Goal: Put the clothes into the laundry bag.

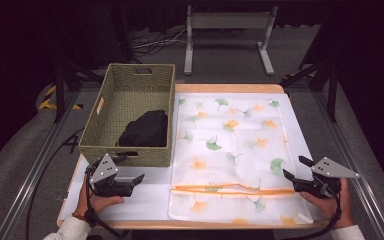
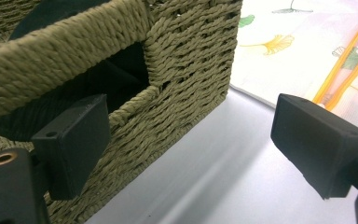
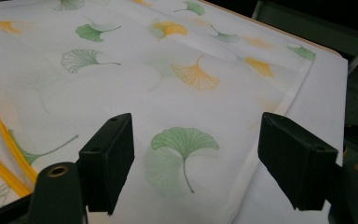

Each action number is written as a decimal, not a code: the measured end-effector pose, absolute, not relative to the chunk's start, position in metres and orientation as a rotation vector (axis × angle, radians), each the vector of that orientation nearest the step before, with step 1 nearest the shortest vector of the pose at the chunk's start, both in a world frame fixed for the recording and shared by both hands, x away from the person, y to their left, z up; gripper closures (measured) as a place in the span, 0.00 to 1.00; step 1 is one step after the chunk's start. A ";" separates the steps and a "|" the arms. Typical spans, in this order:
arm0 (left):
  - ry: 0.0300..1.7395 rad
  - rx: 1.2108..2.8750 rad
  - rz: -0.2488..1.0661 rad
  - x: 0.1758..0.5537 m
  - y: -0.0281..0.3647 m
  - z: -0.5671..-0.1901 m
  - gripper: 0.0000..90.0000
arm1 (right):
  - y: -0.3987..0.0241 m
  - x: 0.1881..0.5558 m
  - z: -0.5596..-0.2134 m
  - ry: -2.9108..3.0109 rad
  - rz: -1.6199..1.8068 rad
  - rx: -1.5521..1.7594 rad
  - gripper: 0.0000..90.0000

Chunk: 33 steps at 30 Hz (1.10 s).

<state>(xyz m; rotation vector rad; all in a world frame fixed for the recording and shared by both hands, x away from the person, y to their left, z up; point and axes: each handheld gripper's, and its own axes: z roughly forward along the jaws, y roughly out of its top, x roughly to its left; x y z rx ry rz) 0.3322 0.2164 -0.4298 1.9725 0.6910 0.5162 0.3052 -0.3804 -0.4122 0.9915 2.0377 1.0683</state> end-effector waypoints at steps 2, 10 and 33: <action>0.690 1.974 0.515 0.332 0.216 -0.430 0.14 | -0.380 0.305 -0.412 2.042 1.070 0.988 0.31; 0.672 2.001 0.503 0.329 0.213 -0.431 0.14 | -0.371 0.305 -0.409 2.086 1.069 0.953 0.31; 0.692 2.051 0.472 0.330 0.212 -0.437 0.14 | -0.322 0.308 -0.416 2.350 1.015 0.814 0.28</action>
